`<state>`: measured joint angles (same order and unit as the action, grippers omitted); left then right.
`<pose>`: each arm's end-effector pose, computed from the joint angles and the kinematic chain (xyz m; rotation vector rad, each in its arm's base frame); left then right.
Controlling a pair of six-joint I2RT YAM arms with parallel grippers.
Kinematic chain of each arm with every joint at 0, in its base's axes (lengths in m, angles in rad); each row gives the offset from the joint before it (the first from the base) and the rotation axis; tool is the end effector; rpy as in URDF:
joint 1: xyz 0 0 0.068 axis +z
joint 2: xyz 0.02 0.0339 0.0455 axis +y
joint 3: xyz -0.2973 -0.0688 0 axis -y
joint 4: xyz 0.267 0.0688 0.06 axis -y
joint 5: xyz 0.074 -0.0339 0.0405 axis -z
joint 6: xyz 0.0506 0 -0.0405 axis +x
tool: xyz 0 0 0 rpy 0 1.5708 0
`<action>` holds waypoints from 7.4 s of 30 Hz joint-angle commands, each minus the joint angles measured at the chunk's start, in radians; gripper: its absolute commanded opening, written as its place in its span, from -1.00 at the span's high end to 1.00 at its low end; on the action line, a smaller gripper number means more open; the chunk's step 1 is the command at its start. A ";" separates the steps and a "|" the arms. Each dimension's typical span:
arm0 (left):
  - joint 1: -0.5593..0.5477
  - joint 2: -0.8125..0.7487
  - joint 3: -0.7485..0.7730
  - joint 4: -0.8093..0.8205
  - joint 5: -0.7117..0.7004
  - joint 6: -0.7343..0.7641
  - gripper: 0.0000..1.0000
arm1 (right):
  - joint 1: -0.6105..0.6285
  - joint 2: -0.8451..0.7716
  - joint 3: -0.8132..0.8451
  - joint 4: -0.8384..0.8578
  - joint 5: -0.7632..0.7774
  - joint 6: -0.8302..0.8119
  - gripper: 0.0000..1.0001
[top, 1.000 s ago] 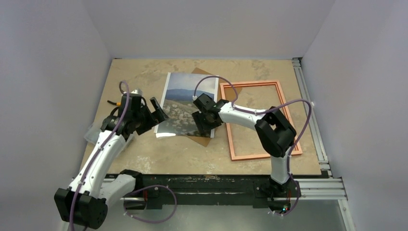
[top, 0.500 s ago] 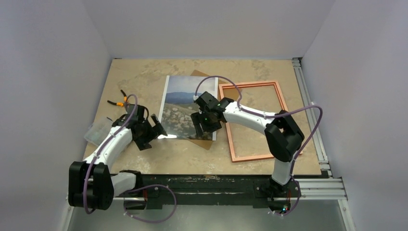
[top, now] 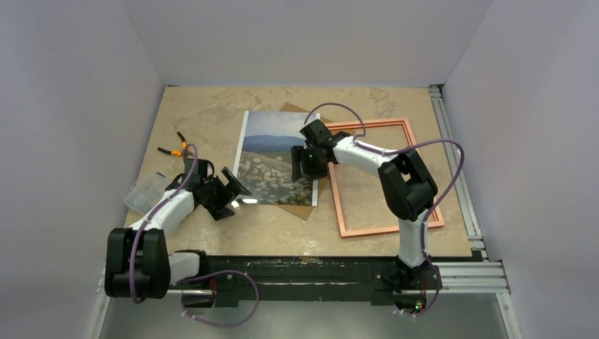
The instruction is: Put the photo into the frame
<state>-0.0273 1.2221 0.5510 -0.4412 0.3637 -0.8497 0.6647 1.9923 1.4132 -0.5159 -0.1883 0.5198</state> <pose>0.2179 -0.0240 0.1651 -1.0043 2.6022 -0.7400 0.3520 0.2879 0.1789 -0.2656 2.7776 0.5962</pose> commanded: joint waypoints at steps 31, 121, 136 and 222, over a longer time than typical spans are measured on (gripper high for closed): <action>0.003 -0.233 -0.104 0.078 -0.160 -0.025 -0.66 | -0.007 0.079 -0.096 0.022 -0.001 0.025 -0.25; -0.044 -0.479 -0.261 0.503 -0.045 -0.386 1.00 | -0.061 -0.225 -0.074 0.021 -0.203 0.045 -0.50; -0.204 -0.516 -0.232 0.654 -0.048 -0.530 1.00 | -0.421 -0.513 -0.202 -0.085 -0.329 -0.034 -0.70; -0.569 -0.106 -0.162 0.404 -0.141 -0.251 0.01 | -0.610 -0.302 -0.468 0.210 -0.689 -0.076 0.86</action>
<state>-0.6029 1.1320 0.3557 -0.0319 0.2211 -1.1358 0.0521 1.7947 1.0012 -0.2615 -0.8387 0.4622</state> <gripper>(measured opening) 0.496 0.110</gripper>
